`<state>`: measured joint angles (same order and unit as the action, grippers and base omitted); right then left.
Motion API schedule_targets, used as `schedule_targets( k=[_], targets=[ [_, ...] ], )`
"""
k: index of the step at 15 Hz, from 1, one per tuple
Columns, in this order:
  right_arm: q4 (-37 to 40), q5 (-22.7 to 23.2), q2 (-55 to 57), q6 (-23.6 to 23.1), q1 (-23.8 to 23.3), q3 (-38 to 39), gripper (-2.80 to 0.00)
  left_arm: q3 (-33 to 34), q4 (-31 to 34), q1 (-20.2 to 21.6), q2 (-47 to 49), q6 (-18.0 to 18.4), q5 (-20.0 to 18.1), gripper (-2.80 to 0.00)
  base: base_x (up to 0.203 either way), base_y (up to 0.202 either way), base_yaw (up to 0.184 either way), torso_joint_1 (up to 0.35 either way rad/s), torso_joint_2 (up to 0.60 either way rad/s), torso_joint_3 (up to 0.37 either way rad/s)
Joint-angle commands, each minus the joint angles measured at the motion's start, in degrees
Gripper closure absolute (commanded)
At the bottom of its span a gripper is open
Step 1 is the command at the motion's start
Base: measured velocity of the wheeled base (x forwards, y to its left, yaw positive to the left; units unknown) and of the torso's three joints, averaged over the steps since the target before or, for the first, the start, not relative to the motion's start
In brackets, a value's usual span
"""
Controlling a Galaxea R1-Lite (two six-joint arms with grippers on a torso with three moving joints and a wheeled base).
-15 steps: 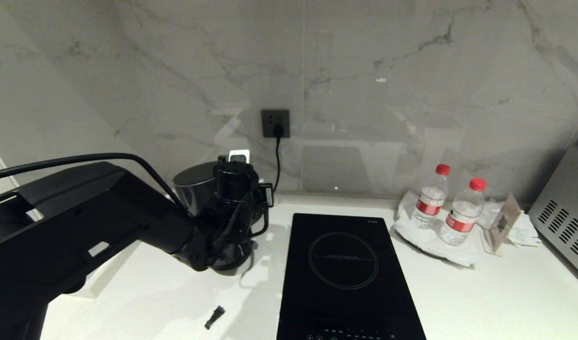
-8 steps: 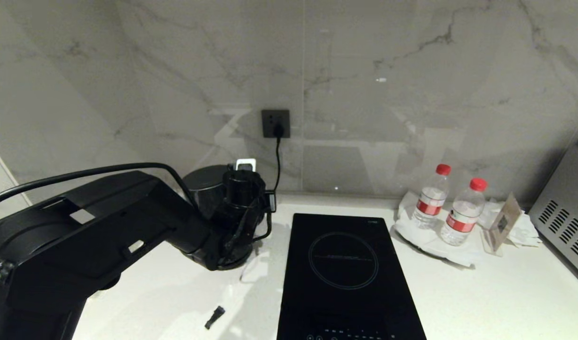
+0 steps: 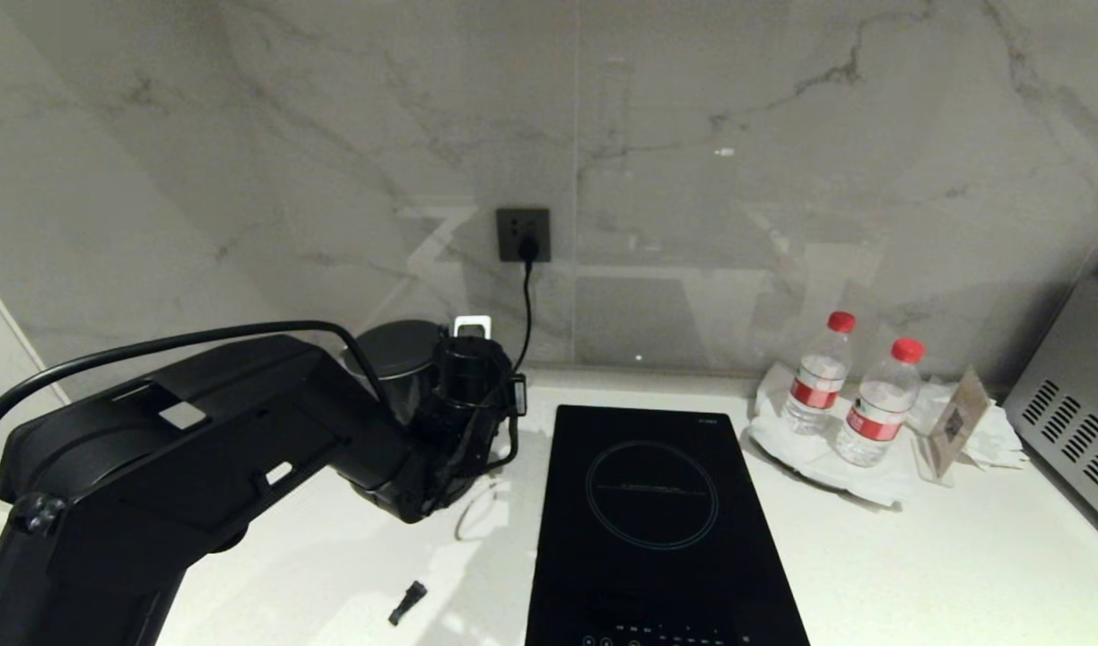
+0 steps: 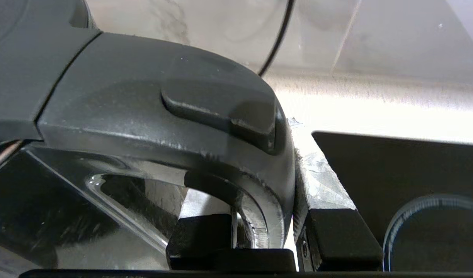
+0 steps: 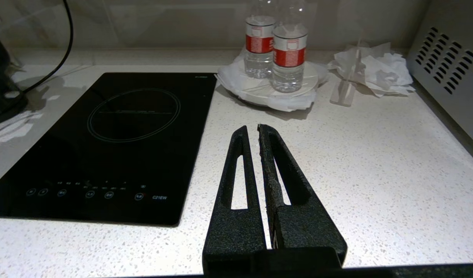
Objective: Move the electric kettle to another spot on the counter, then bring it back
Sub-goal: Place it on the power base
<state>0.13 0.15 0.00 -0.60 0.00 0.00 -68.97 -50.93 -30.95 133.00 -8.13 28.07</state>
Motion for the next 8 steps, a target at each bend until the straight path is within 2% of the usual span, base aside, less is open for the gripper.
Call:
schedule_targets(
  k=[1,8],
  targets=[
    [-0.05,0.03,0.00,-0.02,0.00,0.00,0.00,0.95,-0.31,-0.19,-0.88,-0.04,0.23,0.00,0.000,0.000,0.000,0.000,0.00,0.000],
    [-0.01,0.03,0.00,-0.02,0.00,0.00,0.00,3.14,-0.40,-0.61,-0.73,-0.13,0.41,0.00,0.000,0.000,0.000,0.000,0.00,0.000]
  ],
)
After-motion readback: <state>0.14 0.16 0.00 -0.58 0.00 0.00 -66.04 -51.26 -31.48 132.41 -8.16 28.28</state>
